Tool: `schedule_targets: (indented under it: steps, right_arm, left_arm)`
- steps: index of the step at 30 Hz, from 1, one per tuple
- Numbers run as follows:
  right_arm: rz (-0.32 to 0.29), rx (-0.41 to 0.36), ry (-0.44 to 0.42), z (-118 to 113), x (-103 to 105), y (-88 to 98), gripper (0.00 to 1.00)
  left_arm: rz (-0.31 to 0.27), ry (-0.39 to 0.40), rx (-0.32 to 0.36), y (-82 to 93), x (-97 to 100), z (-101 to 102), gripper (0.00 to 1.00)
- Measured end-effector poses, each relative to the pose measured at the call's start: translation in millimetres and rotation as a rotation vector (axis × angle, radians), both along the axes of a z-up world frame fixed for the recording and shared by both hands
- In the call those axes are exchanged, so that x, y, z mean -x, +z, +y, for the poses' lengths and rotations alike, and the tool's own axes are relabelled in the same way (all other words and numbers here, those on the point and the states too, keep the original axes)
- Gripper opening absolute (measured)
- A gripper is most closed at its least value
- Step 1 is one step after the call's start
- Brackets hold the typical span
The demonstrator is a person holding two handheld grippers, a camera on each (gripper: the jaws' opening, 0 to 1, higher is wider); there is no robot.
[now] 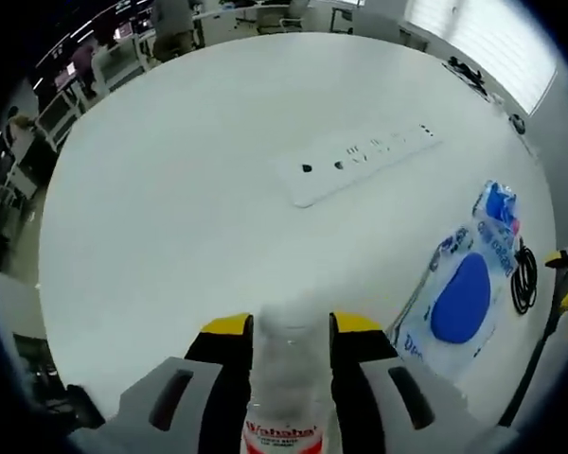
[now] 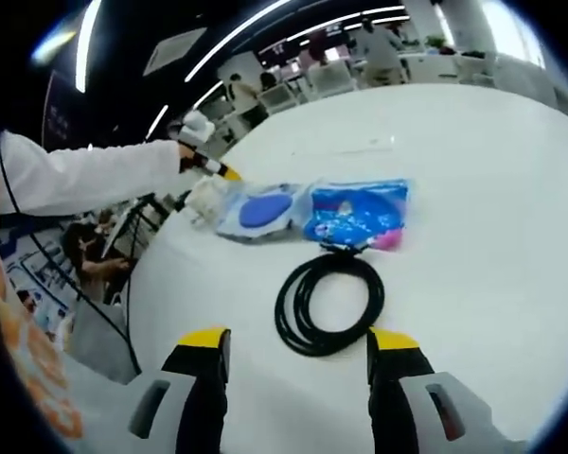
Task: Arrange the tabletop items into an orderly group along one side of the table until the central work area is clear of visible clutter.
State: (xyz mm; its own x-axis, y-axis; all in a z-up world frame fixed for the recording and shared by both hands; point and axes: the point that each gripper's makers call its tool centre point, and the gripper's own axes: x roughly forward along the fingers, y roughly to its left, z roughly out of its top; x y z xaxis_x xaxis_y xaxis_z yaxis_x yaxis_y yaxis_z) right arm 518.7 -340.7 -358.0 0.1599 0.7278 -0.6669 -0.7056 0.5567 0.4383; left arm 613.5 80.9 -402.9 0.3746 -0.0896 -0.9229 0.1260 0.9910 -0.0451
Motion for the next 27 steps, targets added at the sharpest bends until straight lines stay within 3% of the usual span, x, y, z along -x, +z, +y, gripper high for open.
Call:
schedule_targets:
  steps: [6,10,16,21,23,24,25,27]
  right_arm:
    - [-0.003,-0.002,-0.013,0,-3,1.3,0.58]
    - [-0.014,-0.010,-0.017,2,-4,5.9,0.57]
    - [-0.028,-0.017,-0.008,1,1,9.7,0.57]
    - [-0.063,-0.039,0.001,1,4,20.4,0.57]
    - [-0.074,-0.048,0.001,1,6,23.4,0.57]
    - [-0.076,-0.051,0.001,1,7,24.2,0.57]
    - [-0.080,-0.054,0.002,1,8,24.1,0.57]
    - [-0.083,-0.066,0.002,0,12,26.7,0.57]
  left_arm:
    - [-0.010,0.029,-0.008,0.5,-0.4,6,0.21]
    - [-0.052,0.069,-0.011,10.6,1.6,14,0.20]
    - [-0.147,0.177,0.000,45.0,13.2,28,0.20]
    - [-0.255,0.272,0.002,83.6,38.0,41,0.20]
    - [-0.290,0.292,0.010,94.8,49.0,40,0.20]
    - [-0.302,0.297,0.005,111.0,65.0,10,0.20]
    - [-0.305,0.300,0.000,116.6,72.8,5,0.20]
    - [-0.327,0.317,-0.013,121.5,77.1,11,0.20]
